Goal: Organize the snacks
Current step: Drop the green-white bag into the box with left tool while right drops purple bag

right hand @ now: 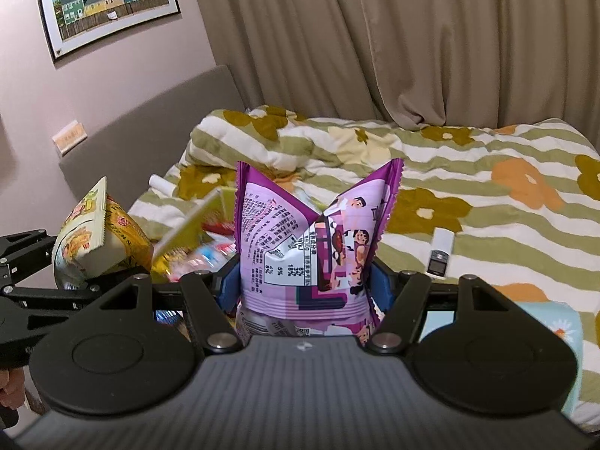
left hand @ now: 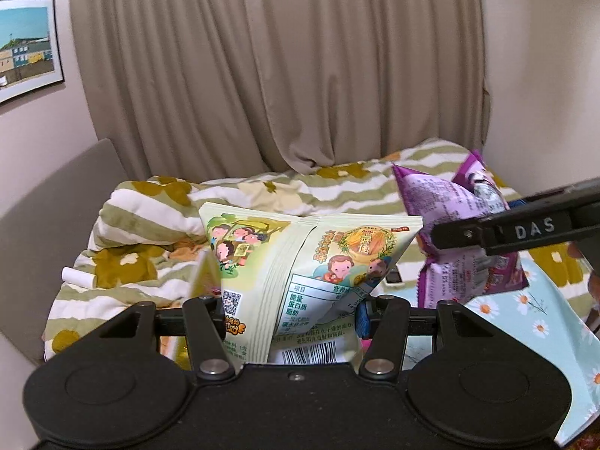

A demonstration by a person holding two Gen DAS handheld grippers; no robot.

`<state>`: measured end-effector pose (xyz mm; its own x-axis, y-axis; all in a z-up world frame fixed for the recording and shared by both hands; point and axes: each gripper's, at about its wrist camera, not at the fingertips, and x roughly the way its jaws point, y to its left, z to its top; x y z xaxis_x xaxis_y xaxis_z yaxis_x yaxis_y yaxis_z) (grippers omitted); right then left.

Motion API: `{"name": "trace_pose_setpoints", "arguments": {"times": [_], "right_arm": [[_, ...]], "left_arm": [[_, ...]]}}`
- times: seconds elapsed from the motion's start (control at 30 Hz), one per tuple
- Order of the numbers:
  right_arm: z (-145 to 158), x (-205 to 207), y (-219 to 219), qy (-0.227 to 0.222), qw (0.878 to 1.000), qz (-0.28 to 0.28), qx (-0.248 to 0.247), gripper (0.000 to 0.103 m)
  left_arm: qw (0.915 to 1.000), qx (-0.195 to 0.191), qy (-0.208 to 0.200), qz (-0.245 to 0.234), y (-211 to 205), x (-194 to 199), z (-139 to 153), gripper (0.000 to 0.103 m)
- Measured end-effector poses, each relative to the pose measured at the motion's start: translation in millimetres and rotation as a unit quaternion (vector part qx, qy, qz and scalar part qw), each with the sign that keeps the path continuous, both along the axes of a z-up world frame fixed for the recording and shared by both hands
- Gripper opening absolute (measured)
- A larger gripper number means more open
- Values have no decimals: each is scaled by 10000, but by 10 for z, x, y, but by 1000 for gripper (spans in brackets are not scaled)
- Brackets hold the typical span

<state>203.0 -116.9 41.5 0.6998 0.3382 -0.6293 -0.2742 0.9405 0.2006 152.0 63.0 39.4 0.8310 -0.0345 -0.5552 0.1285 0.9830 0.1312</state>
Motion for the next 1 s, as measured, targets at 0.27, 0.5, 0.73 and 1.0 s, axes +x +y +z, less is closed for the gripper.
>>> {"name": "trace_pose_setpoints", "arguments": {"times": [0.27, 0.5, 0.73, 1.0], "right_arm": [[94, 279, 613, -30, 9992, -403, 27, 82], [-62, 524, 876, 211, 9966, -793, 71, 82], [-122, 680, 937, 398, 9944, -975, -4, 82], [-163, 787, 858, 472, 9945, -929, 123, 83]], "left_arm": [[9993, -302, 162, -124, 731, 598, 17, 59], [9950, -541, 747, -371, 1049, 1273, -263, 60], [9888, -729, 1242, -397, 1101, 1613, -506, 78], [9906, -723, 1141, -233, 1156, 1433, -448, 102]]}}
